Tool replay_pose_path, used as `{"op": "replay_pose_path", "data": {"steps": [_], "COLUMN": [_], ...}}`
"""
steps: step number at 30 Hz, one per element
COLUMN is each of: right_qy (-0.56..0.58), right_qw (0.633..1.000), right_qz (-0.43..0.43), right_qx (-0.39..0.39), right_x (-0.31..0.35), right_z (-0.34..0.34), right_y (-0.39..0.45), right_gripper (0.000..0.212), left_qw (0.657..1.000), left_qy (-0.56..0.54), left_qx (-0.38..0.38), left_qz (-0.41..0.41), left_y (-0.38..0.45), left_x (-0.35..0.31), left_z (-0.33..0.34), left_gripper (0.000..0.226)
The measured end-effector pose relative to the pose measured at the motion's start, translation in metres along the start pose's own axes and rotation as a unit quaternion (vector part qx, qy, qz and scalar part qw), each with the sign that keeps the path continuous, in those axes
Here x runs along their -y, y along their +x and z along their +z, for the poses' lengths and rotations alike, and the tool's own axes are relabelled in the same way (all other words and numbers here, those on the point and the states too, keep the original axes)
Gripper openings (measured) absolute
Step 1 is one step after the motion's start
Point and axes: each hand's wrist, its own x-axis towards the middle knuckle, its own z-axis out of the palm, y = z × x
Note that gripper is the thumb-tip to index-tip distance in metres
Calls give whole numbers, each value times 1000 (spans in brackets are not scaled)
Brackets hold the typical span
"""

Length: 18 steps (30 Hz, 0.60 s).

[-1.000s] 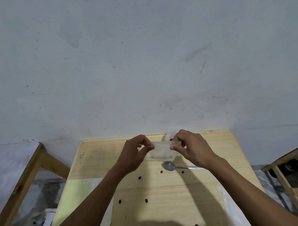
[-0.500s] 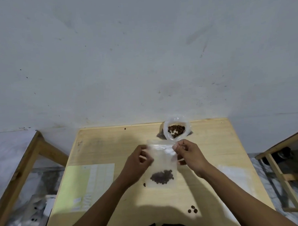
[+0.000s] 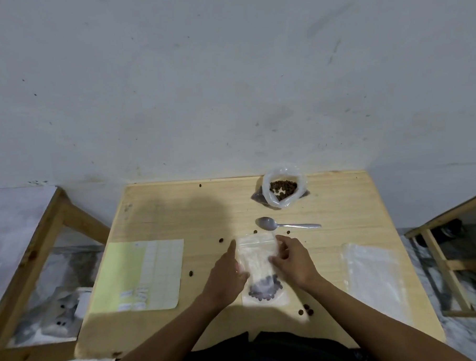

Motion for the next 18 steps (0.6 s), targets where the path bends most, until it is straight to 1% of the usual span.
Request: {"op": "replay_pose_path", "data": {"steps": [1,2,5,7,9,12,15,18], "right_qy": [-22,-43,-77,-81,-75,-59,-83,-95], "right_qw": [1000,998,995,994,995,995,987,971], "right_qz": [-17,-22,-15,-31,-52,-56,-24,44], "right_qx": [11,27,64,63,30,-54,-137,-215], "right_x": [-1,-2,-8,-11,-13,-23,-45,-70], "right_z": [1,2,2,-3,-14,-41,-72,-100], "right_y": [-1,-1,-1,-2,-4,-7,-10,-20], "right_gripper": [26,31,58,65,58,42,38,36], "left_qw": [1000,1000,998,998,997,994,990,985], "left_qy": [14,29,55,62,69,53,25,-5], "left_qx": [4,7,12,0,-20,-29,7,68], "left_qz": [-5,-10,-16,-4,29,95,142,158], "left_y": [1,2,4,4,6,19,32,43], "left_x": [1,2,0,-4,-11,-30,-60,-93], "left_z": [0,0,-3,-5,-6,0,18,46], "left_gripper": [91,90,83,78,68,50,34,28]}}
